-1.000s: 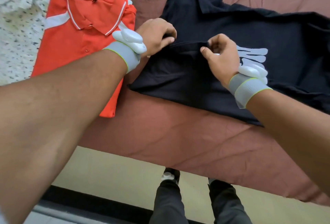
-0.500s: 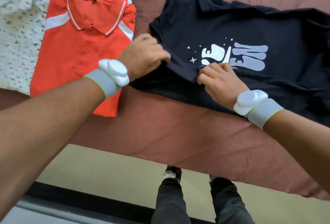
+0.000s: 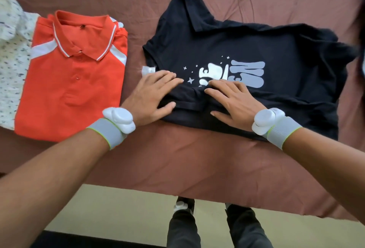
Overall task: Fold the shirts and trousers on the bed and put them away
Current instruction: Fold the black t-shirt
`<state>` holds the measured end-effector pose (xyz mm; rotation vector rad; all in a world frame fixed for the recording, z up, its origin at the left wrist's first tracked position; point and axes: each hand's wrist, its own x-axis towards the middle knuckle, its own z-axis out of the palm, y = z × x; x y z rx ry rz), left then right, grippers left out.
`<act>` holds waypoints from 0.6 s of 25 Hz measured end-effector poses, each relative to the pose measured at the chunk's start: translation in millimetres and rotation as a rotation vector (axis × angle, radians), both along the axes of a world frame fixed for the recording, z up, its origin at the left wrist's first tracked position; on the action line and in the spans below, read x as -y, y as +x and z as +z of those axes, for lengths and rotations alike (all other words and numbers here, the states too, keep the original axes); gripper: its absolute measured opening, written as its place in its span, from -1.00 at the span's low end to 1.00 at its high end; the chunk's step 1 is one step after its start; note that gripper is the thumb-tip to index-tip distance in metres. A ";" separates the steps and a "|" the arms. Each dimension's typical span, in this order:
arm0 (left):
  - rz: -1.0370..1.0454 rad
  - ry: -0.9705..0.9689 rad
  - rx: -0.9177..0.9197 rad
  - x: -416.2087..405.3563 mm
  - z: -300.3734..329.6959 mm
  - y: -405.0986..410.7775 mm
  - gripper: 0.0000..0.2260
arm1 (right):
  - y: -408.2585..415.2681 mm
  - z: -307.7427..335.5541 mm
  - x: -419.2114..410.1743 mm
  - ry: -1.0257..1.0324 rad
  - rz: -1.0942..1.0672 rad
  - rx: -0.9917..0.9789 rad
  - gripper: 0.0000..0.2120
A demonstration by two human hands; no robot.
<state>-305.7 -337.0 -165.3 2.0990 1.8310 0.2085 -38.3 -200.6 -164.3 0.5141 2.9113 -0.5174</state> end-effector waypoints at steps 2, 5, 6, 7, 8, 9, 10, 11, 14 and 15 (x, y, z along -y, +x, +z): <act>0.038 -0.116 -0.119 6.6 -14.0 25.9 -0.35 | 22.8 -3.3 -4.6 0.019 -0.017 0.119 -0.31; 0.065 -0.284 -0.254 19.8 -38.0 43.4 -0.30 | 53.1 -18.1 -4.9 0.036 0.029 0.278 -0.31; 0.079 -0.331 -0.246 18.3 -40.4 44.2 -0.29 | 57.9 -22.6 -4.3 0.029 0.036 0.322 -0.32; 0.088 -0.359 -0.248 15.4 -42.9 45.8 -0.29 | 60.3 -23.9 -3.9 0.016 0.033 0.355 -0.32; 0.089 -0.384 -0.260 8.2 -39.7 48.4 -0.28 | 63.9 -21.8 -6.6 0.001 0.019 0.373 -0.32; 0.081 -0.398 -0.263 5.8 -37.1 49.3 -0.28 | 67.1 -22.3 -6.0 -0.016 -0.001 0.383 -0.32; 0.067 -0.404 -0.249 -1.1 -32.8 52.2 -0.28 | 70.9 -18.8 -10.4 -0.032 -0.015 0.387 -0.32; 0.064 -0.398 -0.236 0.6 -27.9 47.9 -0.29 | 66.6 -17.4 -10.6 -0.056 0.000 0.369 -0.32; 0.182 -0.231 -0.026 -15.9 -6.1 39.5 -0.45 | 63.3 -11.6 -28.7 -0.105 0.020 0.283 -0.36; 0.204 -0.170 0.036 -36.3 -3.3 34.2 -0.51 | 61.5 -11.0 -40.7 -0.103 -0.033 0.252 -0.37</act>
